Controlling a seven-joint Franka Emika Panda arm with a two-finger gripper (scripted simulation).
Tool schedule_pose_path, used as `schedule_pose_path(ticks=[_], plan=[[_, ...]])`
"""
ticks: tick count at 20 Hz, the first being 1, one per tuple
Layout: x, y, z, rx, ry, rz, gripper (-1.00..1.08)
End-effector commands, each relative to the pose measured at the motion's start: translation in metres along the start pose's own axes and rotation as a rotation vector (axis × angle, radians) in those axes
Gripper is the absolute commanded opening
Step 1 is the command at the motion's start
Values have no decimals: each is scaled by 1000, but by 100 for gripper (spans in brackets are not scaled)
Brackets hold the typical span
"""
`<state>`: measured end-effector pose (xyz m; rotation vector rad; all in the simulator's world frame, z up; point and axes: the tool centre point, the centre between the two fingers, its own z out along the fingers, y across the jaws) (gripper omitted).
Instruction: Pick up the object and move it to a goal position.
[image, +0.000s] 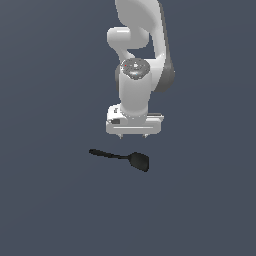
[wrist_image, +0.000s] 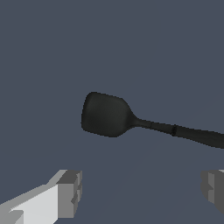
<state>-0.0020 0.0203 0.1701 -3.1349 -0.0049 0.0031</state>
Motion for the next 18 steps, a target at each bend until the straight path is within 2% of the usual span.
schedule_pose_path(ticks=[1,18], plan=[[0,0,0,0,0,0,100],[0,7,-9,3,0,-23,100]])
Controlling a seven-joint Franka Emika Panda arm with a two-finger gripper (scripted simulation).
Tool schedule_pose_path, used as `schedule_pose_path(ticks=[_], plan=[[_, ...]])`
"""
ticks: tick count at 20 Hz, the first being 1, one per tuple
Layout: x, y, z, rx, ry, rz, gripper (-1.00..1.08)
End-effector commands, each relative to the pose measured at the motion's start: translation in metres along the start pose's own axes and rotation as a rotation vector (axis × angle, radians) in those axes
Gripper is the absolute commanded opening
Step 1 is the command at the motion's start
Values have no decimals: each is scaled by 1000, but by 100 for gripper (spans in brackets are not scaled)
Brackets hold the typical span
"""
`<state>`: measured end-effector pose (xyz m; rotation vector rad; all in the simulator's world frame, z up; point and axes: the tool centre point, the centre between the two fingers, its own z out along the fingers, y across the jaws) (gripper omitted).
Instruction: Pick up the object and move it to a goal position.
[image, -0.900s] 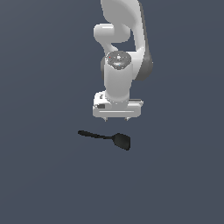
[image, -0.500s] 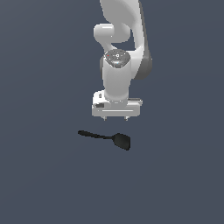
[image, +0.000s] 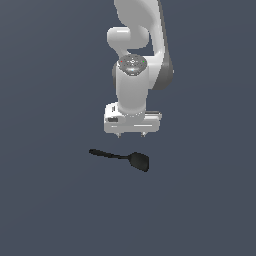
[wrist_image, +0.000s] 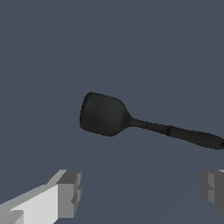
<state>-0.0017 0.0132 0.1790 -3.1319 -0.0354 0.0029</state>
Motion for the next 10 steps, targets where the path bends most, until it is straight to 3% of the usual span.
schedule_pose_path(ticks=[1,10], plan=[[0,1,1,-1,0,-9,100],[3,6,9,-6,-2,-113,100]])
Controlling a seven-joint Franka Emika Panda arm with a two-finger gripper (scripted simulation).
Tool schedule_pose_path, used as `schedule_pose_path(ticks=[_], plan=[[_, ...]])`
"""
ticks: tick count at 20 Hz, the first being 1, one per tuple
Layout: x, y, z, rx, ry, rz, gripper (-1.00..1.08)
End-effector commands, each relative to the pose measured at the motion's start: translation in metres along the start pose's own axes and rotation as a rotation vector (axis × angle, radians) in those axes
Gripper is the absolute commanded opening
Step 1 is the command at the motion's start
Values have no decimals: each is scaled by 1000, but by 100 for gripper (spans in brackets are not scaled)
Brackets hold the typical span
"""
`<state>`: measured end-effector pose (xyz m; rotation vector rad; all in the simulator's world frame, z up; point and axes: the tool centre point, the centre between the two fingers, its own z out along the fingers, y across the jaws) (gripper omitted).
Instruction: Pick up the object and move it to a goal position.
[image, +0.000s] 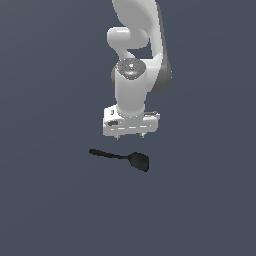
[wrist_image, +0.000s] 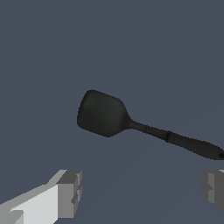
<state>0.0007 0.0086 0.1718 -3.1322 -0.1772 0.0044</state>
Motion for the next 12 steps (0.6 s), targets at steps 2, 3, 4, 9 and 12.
schedule_pose_path(ticks=[2,3,4,9,12], plan=[[1,3,5,-3,-1,-59,100],[1,4,6,-4,-2,-78,100],[2,5,8,-5,-2,-100,100],[4,12,18,-10,-5,-224,100],[5,16,25,-12,-6,-303,100]])
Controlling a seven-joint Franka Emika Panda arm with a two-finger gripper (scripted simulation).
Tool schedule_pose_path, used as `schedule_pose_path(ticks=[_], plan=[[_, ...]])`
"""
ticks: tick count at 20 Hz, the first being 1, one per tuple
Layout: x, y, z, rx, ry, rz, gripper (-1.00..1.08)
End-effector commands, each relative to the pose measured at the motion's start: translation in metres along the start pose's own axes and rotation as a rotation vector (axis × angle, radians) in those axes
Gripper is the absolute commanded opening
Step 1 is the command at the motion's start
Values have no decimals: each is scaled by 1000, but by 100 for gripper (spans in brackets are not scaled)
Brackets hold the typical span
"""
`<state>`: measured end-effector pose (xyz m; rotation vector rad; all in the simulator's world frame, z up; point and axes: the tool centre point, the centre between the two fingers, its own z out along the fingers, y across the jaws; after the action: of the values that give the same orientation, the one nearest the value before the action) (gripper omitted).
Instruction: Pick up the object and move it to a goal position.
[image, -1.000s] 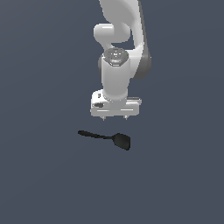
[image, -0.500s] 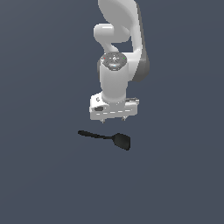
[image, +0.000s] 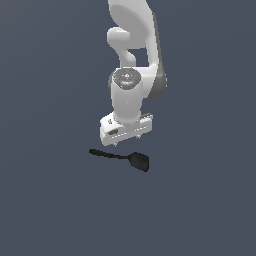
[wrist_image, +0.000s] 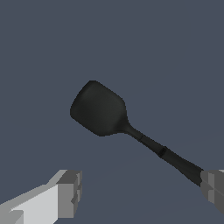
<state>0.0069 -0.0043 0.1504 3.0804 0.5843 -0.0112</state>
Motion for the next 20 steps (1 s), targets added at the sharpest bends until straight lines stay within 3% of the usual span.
schedule_pose_path(ticks=[1,20], plan=[[0,3,5,-2,-1,-67,100],[1,28,46,-4,-5,-568,100]])
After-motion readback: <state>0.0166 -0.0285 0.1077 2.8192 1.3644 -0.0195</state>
